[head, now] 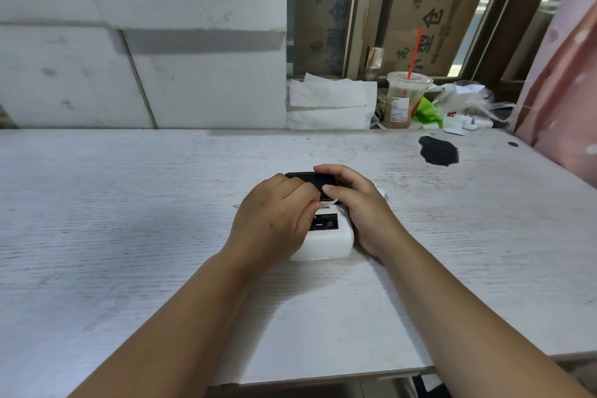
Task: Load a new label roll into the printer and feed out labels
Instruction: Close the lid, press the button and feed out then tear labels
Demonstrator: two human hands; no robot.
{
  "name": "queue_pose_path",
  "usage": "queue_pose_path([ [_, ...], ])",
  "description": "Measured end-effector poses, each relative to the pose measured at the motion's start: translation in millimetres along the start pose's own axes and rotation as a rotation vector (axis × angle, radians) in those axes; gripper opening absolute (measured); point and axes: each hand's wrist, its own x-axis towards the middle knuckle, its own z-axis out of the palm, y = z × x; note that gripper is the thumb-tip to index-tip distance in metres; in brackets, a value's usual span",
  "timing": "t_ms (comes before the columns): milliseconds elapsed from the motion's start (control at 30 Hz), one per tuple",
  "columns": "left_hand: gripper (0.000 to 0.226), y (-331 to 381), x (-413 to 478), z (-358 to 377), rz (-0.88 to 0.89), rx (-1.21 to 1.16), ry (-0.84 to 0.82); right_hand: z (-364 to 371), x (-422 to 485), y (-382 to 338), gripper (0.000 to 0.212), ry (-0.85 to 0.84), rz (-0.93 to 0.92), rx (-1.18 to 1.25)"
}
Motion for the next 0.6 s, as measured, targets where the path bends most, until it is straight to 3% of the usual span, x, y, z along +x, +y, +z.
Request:
queue_pose_path([
  [233,0.019,-1.8,-3.0,4.2,-0.115,-0.09,-0.025,-0.7,-2.1,0.4,0.032,-0.011,0.01,0.01],
  [600,0.022,0.5,-0.7,2.7,-0.075,-0.066,-0.027,0.5,-3.5,1.5,0.031,0.016,-0.01,-0.003],
])
